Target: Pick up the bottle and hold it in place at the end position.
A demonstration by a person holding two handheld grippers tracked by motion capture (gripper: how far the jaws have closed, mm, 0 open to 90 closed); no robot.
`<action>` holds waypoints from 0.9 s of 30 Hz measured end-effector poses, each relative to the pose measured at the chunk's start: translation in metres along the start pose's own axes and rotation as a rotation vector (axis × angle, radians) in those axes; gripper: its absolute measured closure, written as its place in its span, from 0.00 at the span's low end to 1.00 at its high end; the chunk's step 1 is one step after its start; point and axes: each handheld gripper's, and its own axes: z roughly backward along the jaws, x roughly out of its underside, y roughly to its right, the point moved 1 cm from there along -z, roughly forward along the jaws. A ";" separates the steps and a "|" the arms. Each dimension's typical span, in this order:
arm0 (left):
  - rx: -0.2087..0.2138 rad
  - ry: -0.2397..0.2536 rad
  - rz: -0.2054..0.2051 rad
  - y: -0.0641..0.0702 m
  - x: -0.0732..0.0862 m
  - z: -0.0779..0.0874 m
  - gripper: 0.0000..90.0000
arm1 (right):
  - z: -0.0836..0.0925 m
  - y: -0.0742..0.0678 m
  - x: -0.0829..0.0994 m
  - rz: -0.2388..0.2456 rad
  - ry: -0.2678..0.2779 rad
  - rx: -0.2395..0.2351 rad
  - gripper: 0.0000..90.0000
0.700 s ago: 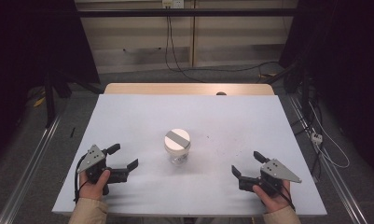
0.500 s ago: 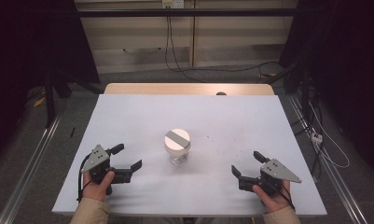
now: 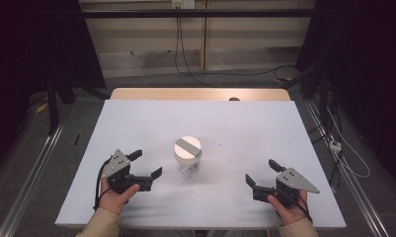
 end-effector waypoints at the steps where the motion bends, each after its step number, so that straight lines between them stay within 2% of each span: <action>1: 0.006 -0.009 -0.005 0.002 -0.001 -0.003 0.04 | 0.000 0.000 0.000 0.005 0.001 0.000 0.06; 6: 0.004 -0.031 -0.012 0.011 -0.004 -0.016 0.04 | 0.003 0.000 0.000 0.007 -0.001 0.007 0.06; 13: 0.023 -0.056 -0.025 0.019 -0.007 -0.029 0.04 | 0.004 0.002 0.001 0.006 -0.002 0.013 0.06; 16: 0.022 -0.074 -0.032 0.019 -0.006 -0.032 0.05 | 0.005 0.003 0.001 0.005 0.000 0.015 0.06; 17: 0.033 -0.070 -0.026 0.019 -0.006 -0.032 0.05 | 0.005 0.003 0.001 0.004 -0.001 0.016 0.06; 27: 0.031 -0.067 -0.038 0.019 -0.008 -0.032 0.05 | 0.003 0.002 0.000 0.009 0.001 0.014 0.06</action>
